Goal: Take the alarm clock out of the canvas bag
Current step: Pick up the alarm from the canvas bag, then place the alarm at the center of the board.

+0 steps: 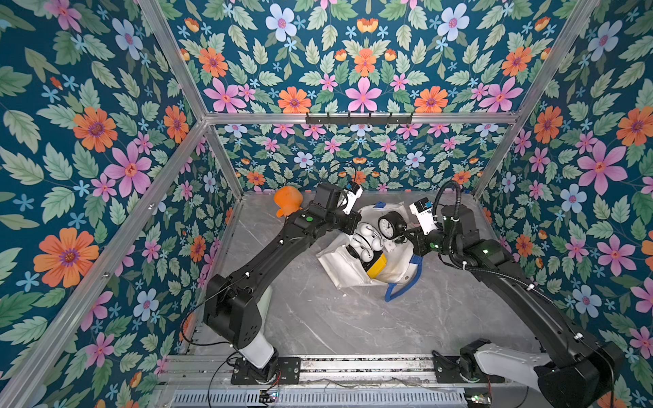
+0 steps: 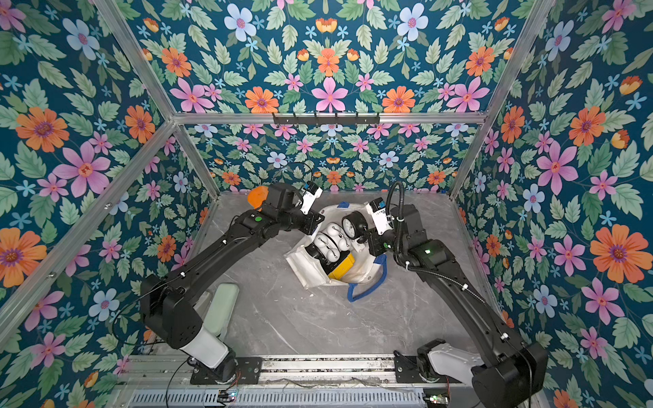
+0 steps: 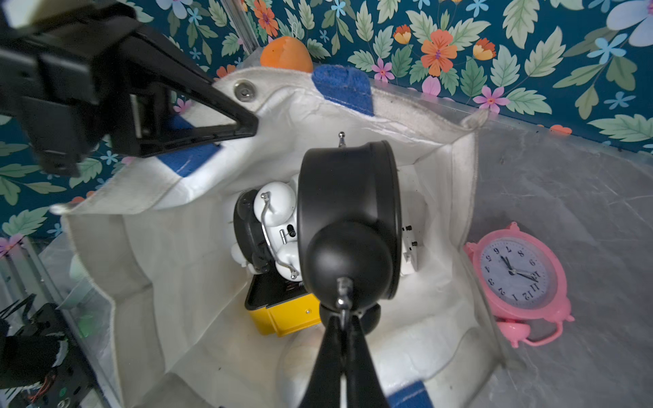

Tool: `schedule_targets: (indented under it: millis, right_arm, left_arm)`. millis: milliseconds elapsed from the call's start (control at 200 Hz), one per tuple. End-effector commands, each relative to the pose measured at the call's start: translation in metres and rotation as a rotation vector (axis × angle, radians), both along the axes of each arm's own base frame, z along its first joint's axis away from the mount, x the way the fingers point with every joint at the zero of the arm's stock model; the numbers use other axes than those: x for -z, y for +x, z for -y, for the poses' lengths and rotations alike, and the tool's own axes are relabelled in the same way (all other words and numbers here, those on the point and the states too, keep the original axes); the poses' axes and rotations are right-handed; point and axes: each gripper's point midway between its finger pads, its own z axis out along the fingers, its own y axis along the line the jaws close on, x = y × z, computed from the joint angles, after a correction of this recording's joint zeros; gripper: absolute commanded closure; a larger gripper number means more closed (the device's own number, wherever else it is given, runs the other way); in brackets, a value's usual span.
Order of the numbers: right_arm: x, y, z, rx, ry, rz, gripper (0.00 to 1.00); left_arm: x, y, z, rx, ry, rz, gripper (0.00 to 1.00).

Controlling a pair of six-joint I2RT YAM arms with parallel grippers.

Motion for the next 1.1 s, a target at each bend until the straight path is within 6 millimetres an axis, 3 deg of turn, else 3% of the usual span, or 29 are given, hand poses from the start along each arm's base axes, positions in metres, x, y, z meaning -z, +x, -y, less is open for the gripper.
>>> schedule_targets:
  millis: [0,260,420,595,810,1095]
  right_arm:
    - [-0.020,-0.012,-0.001,-0.021,0.047,0.026,1.00]
    - [-0.056,-0.018,0.023,0.048,0.112,0.067,1.00]
    - [-0.075,-0.009,0.059,0.156,0.217,0.039,1.00]
    - [-0.078,0.006,0.105,0.315,0.426,-0.040,1.00]
    - [-0.037,0.026,0.173,0.580,0.637,-0.161,1.00]
    - [0.030,0.043,0.201,0.757,0.614,-0.278,1.00]
  left_arm:
    - [-0.009,0.007,0.002,-0.014,-0.024,0.040,1.00]
    - [-0.010,0.009,-0.002,-0.029,-0.011,0.051,1.00]
    - [-0.011,0.009,-0.005,-0.036,-0.005,0.055,1.00]
    - [-0.012,0.007,-0.006,-0.036,-0.004,0.057,1.00]
    - [-0.009,0.005,-0.006,-0.032,-0.008,0.049,1.00]
    - [-0.006,0.004,-0.006,-0.032,-0.004,0.046,1.00]
